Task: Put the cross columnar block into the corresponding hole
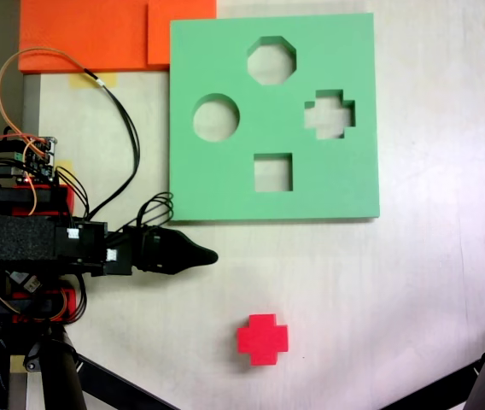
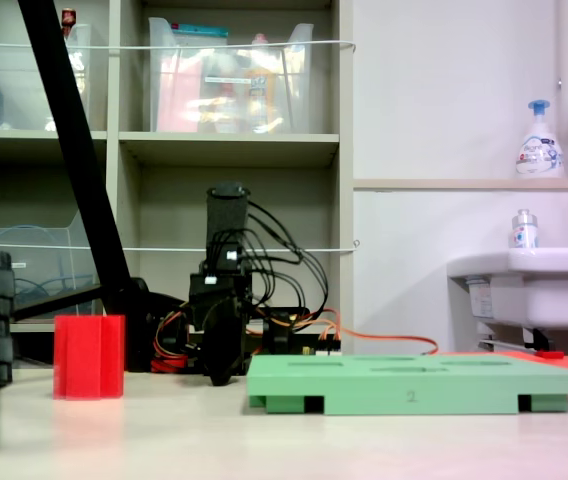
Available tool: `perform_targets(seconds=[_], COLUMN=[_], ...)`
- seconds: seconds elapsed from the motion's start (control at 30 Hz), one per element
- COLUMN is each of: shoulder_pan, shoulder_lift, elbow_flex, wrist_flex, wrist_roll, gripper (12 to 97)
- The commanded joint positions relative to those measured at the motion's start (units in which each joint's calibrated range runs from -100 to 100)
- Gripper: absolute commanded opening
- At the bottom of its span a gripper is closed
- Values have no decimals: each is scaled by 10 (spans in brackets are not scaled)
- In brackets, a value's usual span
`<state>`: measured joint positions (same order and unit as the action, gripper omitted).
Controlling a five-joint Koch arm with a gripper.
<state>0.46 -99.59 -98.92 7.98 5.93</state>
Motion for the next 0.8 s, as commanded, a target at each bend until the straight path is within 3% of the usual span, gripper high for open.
perform_targets(seconds=[0.0, 0.53, 0.77], shoulder_pan=[3, -18, -18], shoulder_lift=[-4, -4, -4], elbow_flex=[-11, -11, 109], wrist_flex=[-57, -24, -330], wrist_roll=[-3, 285, 359], gripper=[494, 474, 462])
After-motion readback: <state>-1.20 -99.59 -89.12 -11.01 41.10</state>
